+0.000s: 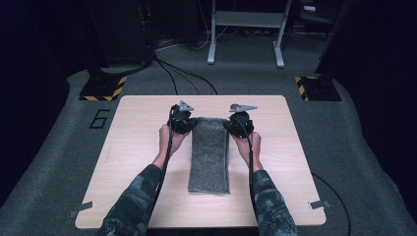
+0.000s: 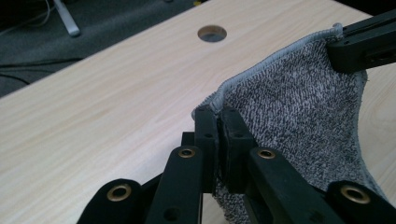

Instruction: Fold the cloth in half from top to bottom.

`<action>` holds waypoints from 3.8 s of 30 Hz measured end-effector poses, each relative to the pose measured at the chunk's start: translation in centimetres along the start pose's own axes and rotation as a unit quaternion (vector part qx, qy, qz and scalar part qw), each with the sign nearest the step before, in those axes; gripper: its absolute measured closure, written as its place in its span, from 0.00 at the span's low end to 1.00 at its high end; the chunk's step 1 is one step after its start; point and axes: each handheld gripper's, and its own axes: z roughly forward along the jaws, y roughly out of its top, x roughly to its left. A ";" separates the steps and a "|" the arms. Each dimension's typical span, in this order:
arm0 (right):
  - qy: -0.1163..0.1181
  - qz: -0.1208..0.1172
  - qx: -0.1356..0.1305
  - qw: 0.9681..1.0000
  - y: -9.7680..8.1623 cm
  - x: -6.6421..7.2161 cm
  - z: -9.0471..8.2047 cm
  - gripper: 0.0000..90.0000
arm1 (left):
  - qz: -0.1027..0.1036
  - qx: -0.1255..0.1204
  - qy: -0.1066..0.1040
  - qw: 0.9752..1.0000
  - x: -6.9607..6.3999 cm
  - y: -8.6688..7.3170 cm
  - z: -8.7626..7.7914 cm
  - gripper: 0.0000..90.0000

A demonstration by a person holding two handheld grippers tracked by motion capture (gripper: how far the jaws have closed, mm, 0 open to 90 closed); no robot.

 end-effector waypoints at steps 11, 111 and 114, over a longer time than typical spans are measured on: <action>0.003 -0.012 -0.031 0.999 0.5 0.4 -1.7 0.95 | 0.002 -0.018 -0.013 1.000 -0.5 0.2 -1.5 0.96; -0.016 0.009 0.079 0.997 -9.5 0.8 -0.9 0.17 | -0.028 0.091 -0.012 0.995 -3.5 -9.0 0.8 0.21; -0.030 0.004 0.107 0.994 -8.8 0.9 1.4 0.17 | -0.027 0.122 0.002 0.992 -3.1 -9.2 2.7 0.21</action>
